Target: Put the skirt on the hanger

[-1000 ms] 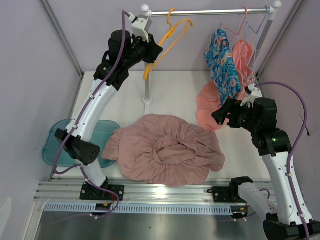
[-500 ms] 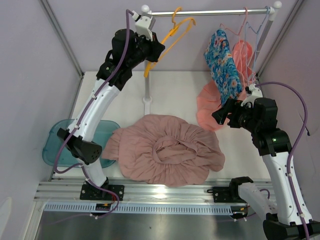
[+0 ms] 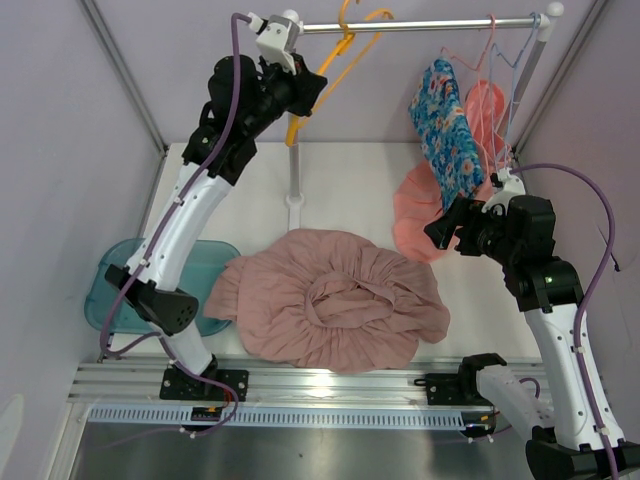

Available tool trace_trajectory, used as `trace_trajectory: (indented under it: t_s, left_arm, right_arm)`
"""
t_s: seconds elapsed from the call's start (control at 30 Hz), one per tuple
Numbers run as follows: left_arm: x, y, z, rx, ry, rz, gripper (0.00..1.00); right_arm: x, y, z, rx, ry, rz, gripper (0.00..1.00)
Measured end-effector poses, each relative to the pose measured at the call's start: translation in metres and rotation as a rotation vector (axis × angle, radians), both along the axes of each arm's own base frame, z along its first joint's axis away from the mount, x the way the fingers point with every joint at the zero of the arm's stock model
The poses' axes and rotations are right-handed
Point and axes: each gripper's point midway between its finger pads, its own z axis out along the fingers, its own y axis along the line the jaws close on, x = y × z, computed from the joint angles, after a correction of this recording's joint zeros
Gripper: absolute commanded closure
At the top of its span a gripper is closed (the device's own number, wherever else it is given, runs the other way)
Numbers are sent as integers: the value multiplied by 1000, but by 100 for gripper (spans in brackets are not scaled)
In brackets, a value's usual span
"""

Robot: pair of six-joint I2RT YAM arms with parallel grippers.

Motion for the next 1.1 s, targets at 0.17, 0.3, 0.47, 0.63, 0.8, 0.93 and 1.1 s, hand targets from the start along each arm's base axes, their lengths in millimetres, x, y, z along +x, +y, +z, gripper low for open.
trace_trajectory:
  t_s: [0.17,0.3,0.47,0.63,0.8,0.93,1.1]
  left_arm:
    - [-6,2,-2,4,1,-10,100]
    - [-19,4,-21,26,34,-36,100]
    - [-36,6,-37,52,45,-78,100]
    - [-55,11,-40,58,34,-109,100]
    - [-72,15,-35,53,5,-139,100]
    - [-85,18,-41,55,11,-156,100]
    - [-118,24,-78,57,81,-172,100]
  right_arm:
    - [0,-1,1,-2,-4,0,15]
    - [-1,-1,1,-1,-7,0,15]
    - [-2,-1,1,-2,-7,-1,15]
    - [-3,-1,0,-3,-2,0,15]
    - [-3,-2,-1,-5,2,0,15]
    - [-5,-2,-1,-5,7,0,16]
    - [-16,4,-14,11,35,14,24]
